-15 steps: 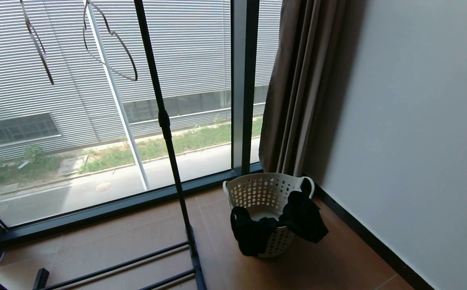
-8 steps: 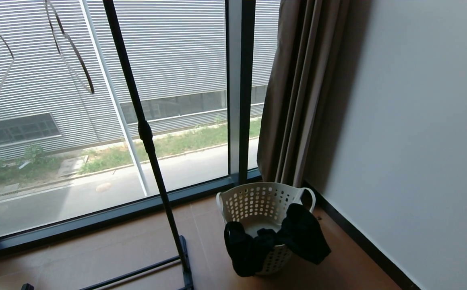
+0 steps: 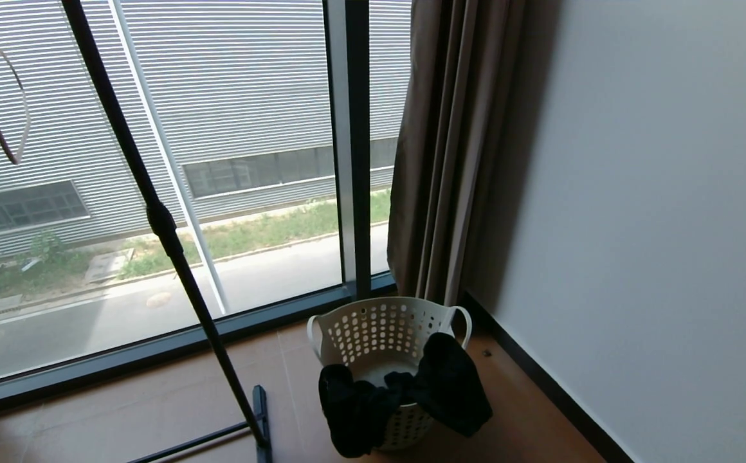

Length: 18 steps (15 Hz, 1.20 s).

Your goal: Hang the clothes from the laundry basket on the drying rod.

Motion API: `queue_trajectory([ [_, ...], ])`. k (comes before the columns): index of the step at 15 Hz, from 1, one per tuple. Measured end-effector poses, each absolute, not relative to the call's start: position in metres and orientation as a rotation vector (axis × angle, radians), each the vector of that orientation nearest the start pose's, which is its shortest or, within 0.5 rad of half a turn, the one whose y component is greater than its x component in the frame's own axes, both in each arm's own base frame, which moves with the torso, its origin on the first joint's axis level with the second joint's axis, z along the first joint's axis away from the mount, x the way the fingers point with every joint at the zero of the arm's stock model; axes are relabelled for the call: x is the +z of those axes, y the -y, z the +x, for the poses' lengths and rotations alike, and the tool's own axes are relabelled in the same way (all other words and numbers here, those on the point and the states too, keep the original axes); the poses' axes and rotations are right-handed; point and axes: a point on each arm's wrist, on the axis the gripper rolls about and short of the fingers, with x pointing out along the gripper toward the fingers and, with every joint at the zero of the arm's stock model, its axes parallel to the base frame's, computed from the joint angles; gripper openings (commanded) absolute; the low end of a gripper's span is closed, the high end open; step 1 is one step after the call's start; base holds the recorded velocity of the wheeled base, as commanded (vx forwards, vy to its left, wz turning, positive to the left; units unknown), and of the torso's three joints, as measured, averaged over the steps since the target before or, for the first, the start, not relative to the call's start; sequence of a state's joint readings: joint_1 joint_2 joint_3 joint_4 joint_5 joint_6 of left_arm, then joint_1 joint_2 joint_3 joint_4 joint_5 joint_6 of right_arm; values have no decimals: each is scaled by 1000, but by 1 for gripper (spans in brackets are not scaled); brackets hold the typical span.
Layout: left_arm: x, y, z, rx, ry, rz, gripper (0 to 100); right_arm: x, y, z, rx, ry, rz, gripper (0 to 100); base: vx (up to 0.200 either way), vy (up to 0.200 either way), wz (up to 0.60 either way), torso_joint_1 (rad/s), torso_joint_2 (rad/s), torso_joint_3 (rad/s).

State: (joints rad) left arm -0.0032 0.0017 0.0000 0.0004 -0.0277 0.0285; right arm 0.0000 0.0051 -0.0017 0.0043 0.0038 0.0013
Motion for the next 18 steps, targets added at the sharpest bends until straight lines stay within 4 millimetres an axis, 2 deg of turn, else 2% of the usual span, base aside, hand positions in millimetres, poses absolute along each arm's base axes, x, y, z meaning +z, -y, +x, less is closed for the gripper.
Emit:
queue_trajectory([
  [11, 76, 0, -23, -18, -2, 10, 100, 76, 0, -23, 3, -8, 0, 100, 0, 0, 0, 0, 0, -6],
  [18, 76, 0, -23, -22, -2, 12, 100, 76, 0, -23, 2, -6, 3, 100, 0, 0, 0, 2, 1, -177],
])
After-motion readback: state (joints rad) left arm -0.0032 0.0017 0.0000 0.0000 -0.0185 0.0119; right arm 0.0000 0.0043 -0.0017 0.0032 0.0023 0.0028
